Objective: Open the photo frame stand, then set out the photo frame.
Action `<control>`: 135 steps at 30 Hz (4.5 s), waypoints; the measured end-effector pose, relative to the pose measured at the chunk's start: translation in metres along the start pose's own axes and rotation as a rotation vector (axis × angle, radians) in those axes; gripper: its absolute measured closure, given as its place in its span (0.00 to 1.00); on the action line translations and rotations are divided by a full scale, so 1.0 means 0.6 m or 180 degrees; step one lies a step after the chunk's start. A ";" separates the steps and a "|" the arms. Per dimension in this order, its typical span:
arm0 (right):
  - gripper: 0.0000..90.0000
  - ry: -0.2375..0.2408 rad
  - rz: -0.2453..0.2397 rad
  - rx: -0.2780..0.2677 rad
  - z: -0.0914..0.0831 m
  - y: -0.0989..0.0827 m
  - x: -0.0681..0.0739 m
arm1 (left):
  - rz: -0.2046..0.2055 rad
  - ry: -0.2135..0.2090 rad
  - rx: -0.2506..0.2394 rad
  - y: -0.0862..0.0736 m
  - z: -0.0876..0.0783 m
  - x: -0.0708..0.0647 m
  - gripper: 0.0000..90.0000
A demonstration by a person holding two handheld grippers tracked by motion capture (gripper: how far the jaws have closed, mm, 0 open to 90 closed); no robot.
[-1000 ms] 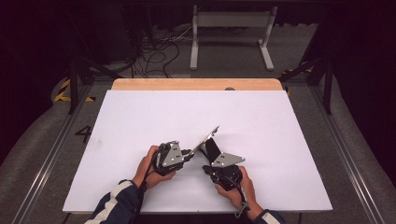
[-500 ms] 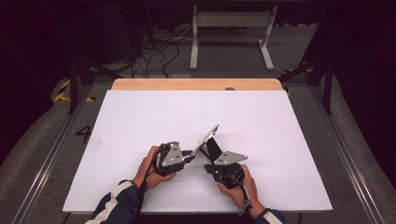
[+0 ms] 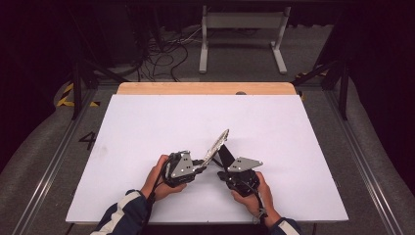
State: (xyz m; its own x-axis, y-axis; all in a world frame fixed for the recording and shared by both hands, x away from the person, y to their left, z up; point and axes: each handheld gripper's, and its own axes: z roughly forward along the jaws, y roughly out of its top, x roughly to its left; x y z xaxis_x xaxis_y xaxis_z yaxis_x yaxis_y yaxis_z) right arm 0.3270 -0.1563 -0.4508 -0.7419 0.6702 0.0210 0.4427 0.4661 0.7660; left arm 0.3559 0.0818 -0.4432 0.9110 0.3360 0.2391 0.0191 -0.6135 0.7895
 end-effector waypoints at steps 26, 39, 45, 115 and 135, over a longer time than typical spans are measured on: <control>1.00 -0.0091 0.0081 0.0060 -0.008 -0.006 -0.019 | 0.0000 -0.0132 -0.0041 0.010 0.006 -0.019 0.81; 1.00 -0.0150 0.0154 0.0043 -0.016 -0.013 -0.038 | -0.0051 -0.0200 -0.0111 0.017 0.015 -0.029 0.80; 1.00 -0.0157 0.0171 0.0030 -0.017 -0.014 -0.045 | -0.0078 -0.0231 -0.0115 0.017 0.018 -0.028 0.80; 1.00 -0.0339 0.0241 -0.0003 -0.018 -0.014 -0.085 | -0.0336 -0.0341 -0.0025 0.002 0.048 -0.016 0.83; 0.90 -0.0285 0.0218 -0.0151 -0.029 -0.015 -0.082 | -0.0356 -0.0233 -0.0021 -0.008 0.006 -0.001 0.73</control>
State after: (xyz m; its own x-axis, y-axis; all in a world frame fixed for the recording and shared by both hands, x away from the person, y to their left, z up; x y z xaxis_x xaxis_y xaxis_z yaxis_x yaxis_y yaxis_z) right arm 0.3509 -0.2036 -0.4476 -0.6617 0.7495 0.0185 0.4650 0.3909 0.7943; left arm 0.3565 0.0819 -0.4489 0.9310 0.3489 0.1076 0.1199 -0.5704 0.8126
